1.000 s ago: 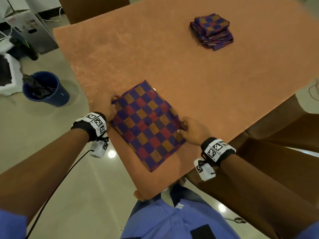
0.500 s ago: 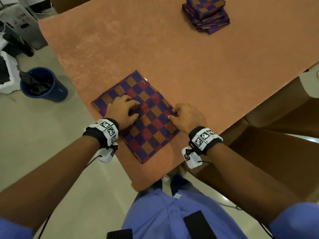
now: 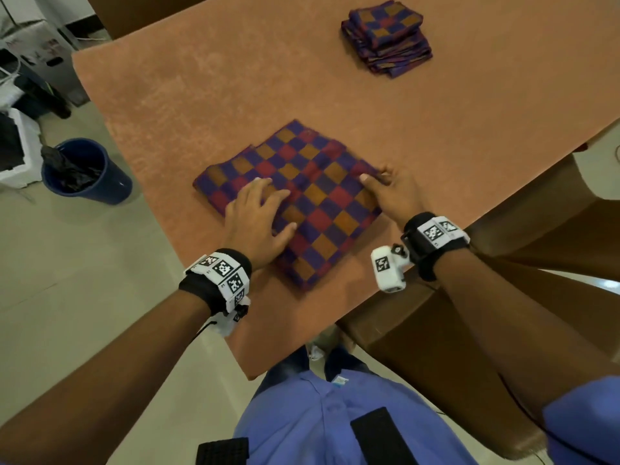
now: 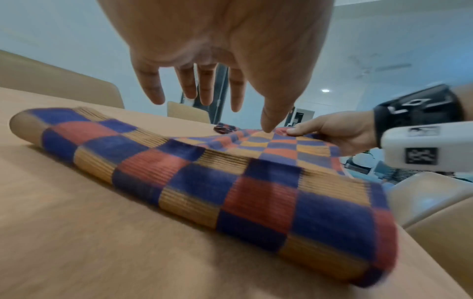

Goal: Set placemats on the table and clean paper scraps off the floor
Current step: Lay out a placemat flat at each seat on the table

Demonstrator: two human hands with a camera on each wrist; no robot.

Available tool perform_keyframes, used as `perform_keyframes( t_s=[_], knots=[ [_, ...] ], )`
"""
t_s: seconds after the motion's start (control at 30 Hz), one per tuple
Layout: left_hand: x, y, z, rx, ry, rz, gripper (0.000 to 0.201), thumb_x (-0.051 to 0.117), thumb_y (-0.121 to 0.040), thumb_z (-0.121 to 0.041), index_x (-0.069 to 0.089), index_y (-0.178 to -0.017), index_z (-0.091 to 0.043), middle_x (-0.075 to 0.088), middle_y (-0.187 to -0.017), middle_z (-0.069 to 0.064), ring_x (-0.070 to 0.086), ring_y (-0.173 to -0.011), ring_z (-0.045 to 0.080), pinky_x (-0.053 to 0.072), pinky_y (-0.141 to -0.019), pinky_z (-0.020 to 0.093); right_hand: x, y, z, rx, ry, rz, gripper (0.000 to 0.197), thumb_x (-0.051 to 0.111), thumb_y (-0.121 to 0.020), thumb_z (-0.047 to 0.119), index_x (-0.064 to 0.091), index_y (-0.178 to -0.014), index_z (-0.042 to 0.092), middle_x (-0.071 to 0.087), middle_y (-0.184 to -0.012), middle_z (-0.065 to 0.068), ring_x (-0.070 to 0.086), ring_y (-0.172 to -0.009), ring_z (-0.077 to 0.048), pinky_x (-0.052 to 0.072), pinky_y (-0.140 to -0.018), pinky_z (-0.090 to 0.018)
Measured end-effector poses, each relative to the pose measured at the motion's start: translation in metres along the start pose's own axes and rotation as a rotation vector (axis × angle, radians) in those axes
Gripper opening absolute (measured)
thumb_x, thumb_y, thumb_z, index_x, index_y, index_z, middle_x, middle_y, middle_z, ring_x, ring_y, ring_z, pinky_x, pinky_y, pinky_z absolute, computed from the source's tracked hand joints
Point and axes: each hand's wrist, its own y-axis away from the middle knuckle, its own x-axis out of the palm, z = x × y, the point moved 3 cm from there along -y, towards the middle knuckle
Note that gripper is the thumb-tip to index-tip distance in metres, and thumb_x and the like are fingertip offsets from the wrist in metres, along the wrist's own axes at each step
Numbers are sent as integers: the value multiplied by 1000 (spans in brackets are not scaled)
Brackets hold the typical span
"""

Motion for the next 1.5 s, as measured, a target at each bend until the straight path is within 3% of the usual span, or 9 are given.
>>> perform_keyframes(
  t_s=[0.1, 0.2, 0.33, 0.7, 0.83, 1.03, 1.2, 1.37, 1.5],
  knots=[
    [8, -2, -31, 61, 4, 4, 61, 60, -80, -54, 50, -133, -25, 38, -146, 9, 29, -139, 30, 35, -100, 55, -62, -29, -4, 29, 150, -119, 26, 71, -86, 23, 50, -71, 25, 66, -79, -6, 62, -64, -7, 51, -60, -26],
    [21, -5, -56, 77, 2, 67, 64, 58, -78, -58, 48, -134, -26, 38, -146, 8, 28, -139, 29, 33, -102, 54, -122, -54, -22, 99, 283, -261, 18, 72, -78, 35, 58, -82, 24, 66, -87, -4, 67, -82, -24, 55, -78, -41],
    [50, -6, -87, 65, -87, 206, 71, 57, -77, -61, 42, -138, -27, 33, -149, 6, 23, -142, 27, 30, -105, 53, -162, -54, -36, 87, 646, -292, 45, 68, -79, 35, 57, -120, 19, 62, -116, -11, 59, -109, -32, 48, -93, -45],
    [76, -9, -114, 43, -291, 200, 39, 57, -79, -24, 59, -118, -20, 60, -115, 6, 54, -108, 31, 39, -86, 47, -69, 10, -54, -390, 858, 424, 60, 65, -73, 12, 56, -131, 24, 51, -140, -3, 44, -125, -25, 41, -99, -43],
    [59, -7, -110, 88, -317, 95, 29, 58, -80, -19, 65, -108, -18, 66, -102, 7, 59, -96, 34, 41, -80, 45, -55, 12, -49, -467, 998, 394, 49, 56, -87, 20, 52, -136, 27, 47, -146, 1, 41, -132, -24, 42, -98, -47],
    [32, 2, -90, 89, -391, 24, 29, 62, -73, -11, 71, -100, -17, 69, -95, 7, 60, -90, 35, 38, -74, 43, -59, 10, -43, -575, 982, 298, 33, 49, -94, 15, 68, -120, 24, 71, -115, 3, 59, -106, -25, 50, -86, -45],
    [9, 28, -69, 73, -396, -1, 39, 35, -74, -27, 72, -75, -15, 68, -73, 5, 60, -73, 33, 35, -71, 42, -67, 20, -49, -585, 969, 326, 34, 52, -94, 12, 66, -124, 21, 68, -121, 0, 59, -114, -26, 49, -91, -46],
    [25, 68, -59, 54, -476, 93, 9, 71, -66, -11, 66, -61, -15, 62, -60, 2, 56, -61, 28, 36, -69, 39, -62, 45, -63, -617, 1015, 389, 34, 52, -95, 17, 63, -128, 21, 62, -132, -3, 56, -116, -28, 48, -92, -48],
    [43, 85, -62, 46, -484, 286, 11, 68, -65, -9, 66, -64, -20, 65, -65, -2, 57, -66, 28, 36, -70, 38, -54, 62, -66, -645, 1051, 442, 34, 52, -95, 21, 62, -128, 21, 58, -135, -5, 54, -110, -27, 48, -89, -45]
  ],
)
